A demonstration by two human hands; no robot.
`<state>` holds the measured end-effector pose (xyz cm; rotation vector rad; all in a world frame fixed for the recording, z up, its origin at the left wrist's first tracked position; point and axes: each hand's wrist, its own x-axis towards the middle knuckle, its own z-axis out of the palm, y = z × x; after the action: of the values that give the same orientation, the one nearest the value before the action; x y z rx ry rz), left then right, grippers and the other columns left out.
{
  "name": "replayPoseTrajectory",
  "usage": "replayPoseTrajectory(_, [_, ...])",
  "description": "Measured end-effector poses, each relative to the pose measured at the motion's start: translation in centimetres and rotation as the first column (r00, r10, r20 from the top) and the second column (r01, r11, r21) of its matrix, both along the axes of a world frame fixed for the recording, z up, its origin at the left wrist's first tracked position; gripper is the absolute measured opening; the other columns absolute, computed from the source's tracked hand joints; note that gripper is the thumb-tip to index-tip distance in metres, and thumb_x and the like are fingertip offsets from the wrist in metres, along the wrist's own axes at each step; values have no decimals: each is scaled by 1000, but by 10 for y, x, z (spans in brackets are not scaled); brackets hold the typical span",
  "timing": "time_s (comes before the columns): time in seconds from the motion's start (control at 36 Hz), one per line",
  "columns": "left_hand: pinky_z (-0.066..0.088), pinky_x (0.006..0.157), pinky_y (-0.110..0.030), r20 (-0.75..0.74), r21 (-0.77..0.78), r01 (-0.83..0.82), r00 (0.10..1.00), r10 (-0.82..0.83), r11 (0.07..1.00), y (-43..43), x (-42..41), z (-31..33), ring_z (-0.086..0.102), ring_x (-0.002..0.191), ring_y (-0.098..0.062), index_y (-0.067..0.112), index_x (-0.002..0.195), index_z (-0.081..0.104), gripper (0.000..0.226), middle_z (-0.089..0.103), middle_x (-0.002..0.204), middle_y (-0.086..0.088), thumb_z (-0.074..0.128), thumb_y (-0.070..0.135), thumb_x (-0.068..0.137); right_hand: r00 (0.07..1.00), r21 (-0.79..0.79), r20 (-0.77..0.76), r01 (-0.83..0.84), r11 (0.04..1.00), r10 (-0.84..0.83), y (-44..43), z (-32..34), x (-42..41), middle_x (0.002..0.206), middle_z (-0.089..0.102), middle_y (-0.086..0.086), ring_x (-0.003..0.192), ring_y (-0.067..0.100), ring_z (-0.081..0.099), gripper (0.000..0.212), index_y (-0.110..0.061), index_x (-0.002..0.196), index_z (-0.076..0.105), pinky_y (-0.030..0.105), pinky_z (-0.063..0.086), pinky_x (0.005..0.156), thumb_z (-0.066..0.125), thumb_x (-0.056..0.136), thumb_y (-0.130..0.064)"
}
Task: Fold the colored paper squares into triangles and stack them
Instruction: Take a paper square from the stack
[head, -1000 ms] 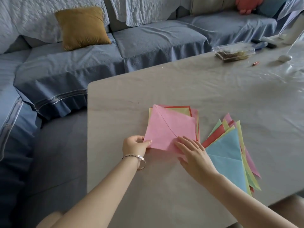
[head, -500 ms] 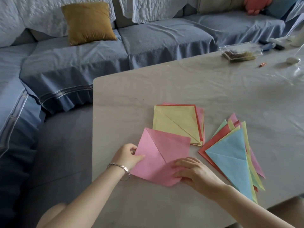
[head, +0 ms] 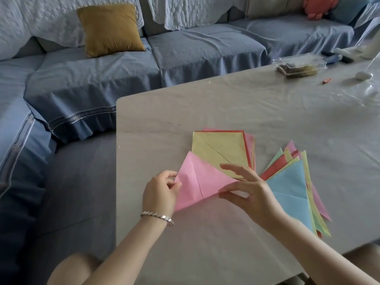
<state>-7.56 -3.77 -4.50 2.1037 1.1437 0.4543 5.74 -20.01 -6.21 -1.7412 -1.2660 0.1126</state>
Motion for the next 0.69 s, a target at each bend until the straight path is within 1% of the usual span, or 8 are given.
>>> replayPoseTrajectory(0.08, [35,67,-20,-64,-18,-43,997,41,999,8,-10,3,61,90,-23,9,108,67,32,72,85,-7,63,11,77,997,60,41,-66,996,64,5,23,-1,118,58,-15,118,3,49,19,-23,80,76,20,40,97,66,78,-39])
replayPoseTrajectory(0.14, [36,65,-23,-60,-66,-69,996,65,995,15,-14,3,57,77,-27,5,71,51,15,67,74,-15,63,13,71,982,57,147,-127,990,118,6,30,-1,115,61,-9,116,8,51,21,-21,79,75,29,44,94,63,80,-38])
replayPoseTrajectory(0.17, [38,65,-24,-50,-99,-91,995,87,991,17,-15,5,58,75,-25,-6,85,64,22,68,75,-15,64,11,72,972,46,191,-148,988,137,7,31,-1,114,62,-8,116,9,51,22,-22,79,75,32,46,92,61,80,-38])
replayPoseTrajectory(0.22, [41,63,-24,-7,-176,-138,990,139,975,21,-15,9,62,76,-21,12,75,73,8,71,73,-4,67,7,73,955,16,244,-176,984,167,6,30,-1,112,63,-7,114,10,52,24,-21,79,75,33,46,90,60,81,-39])
replayPoseTrajectory(0.31, [45,62,-22,84,-259,-180,975,208,949,25,-17,15,60,63,-13,29,55,62,29,66,55,13,70,7,73,945,-30,259,-199,980,200,4,26,-1,105,67,-8,109,8,54,27,-21,79,75,29,43,91,58,82,-41])
replayPoseTrajectory(0.44, [45,60,-14,240,-254,-105,956,168,961,20,-16,24,60,60,3,24,67,65,17,67,65,11,73,12,76,954,-101,210,-199,975,216,-3,28,0,93,70,-11,101,4,58,33,-18,87,74,29,45,88,52,88,-42])
replayPoseTrajectory(0.58, [42,60,0,276,-169,102,960,-52,980,8,-15,34,60,60,12,29,66,66,29,63,55,24,71,3,77,980,-68,171,-93,993,104,-1,34,0,127,50,-16,127,4,37,38,-19,91,72,16,29,105,45,92,-44])
replayPoseTrajectory(0.69, [44,59,-4,273,-176,243,943,-190,954,-3,-15,44,63,62,8,32,65,67,37,67,62,23,64,-2,80,991,-53,-125,41,998,-47,2,45,-2,126,48,-23,118,-8,43,12,-35,84,73,6,33,96,62,81,-37])
